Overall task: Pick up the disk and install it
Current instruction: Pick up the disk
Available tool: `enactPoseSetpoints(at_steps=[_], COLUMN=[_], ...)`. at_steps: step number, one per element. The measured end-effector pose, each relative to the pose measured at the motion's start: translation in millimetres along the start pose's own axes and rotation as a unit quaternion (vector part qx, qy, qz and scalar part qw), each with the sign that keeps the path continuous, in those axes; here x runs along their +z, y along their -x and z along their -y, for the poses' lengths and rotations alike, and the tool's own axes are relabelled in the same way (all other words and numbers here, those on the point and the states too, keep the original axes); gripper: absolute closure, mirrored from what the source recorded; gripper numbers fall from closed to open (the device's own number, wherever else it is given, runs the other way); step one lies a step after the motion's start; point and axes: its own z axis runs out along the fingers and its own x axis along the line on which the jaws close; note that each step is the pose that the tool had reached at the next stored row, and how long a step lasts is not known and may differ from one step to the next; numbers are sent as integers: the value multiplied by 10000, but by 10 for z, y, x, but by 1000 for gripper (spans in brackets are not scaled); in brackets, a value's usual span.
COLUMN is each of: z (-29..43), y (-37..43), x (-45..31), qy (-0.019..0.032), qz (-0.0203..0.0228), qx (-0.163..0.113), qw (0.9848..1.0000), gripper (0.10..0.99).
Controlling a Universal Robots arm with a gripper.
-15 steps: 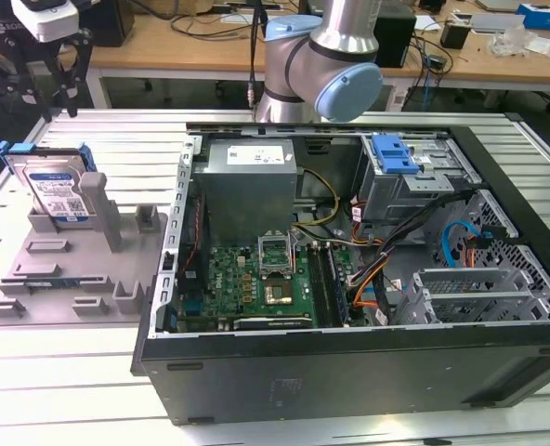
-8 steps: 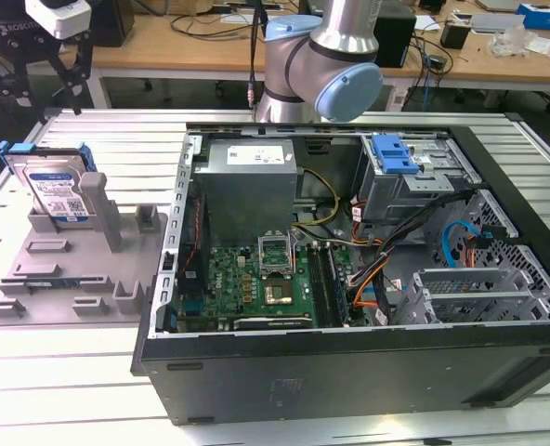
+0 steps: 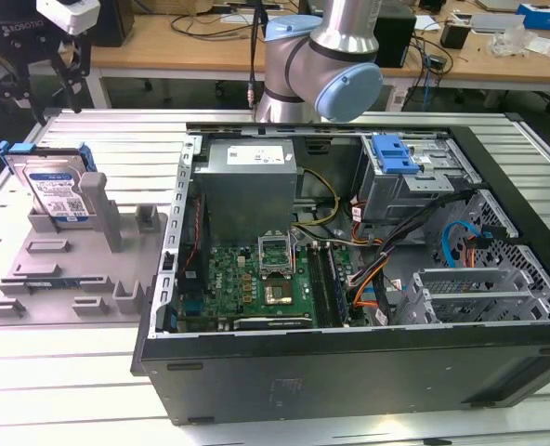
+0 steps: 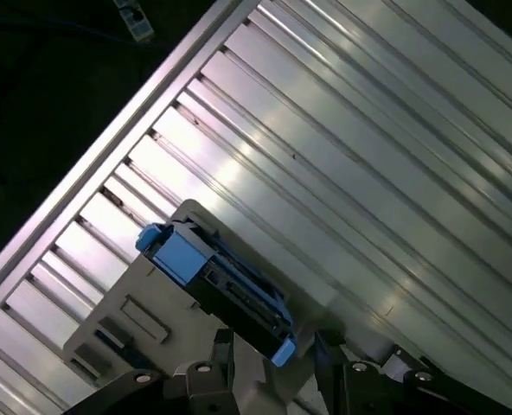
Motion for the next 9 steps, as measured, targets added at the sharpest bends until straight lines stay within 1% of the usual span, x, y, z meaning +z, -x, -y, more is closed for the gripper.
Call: enactPoseSetpoints(at_steps=[2, 4, 5, 6, 8, 9], z=[0, 0, 0, 1, 1, 1], y=[0, 0, 0, 0, 0, 0], x=[0, 1, 1, 1, 2, 2], qy=[2, 6, 9, 11, 14, 16], qz=[-7, -18, -25, -34, -42, -47], qx=[-185, -463, -645, -860, -1071, -1207], qw=[9998, 9989, 9979, 9963, 9942, 9927], gripper=[588, 588, 588, 588, 588, 588])
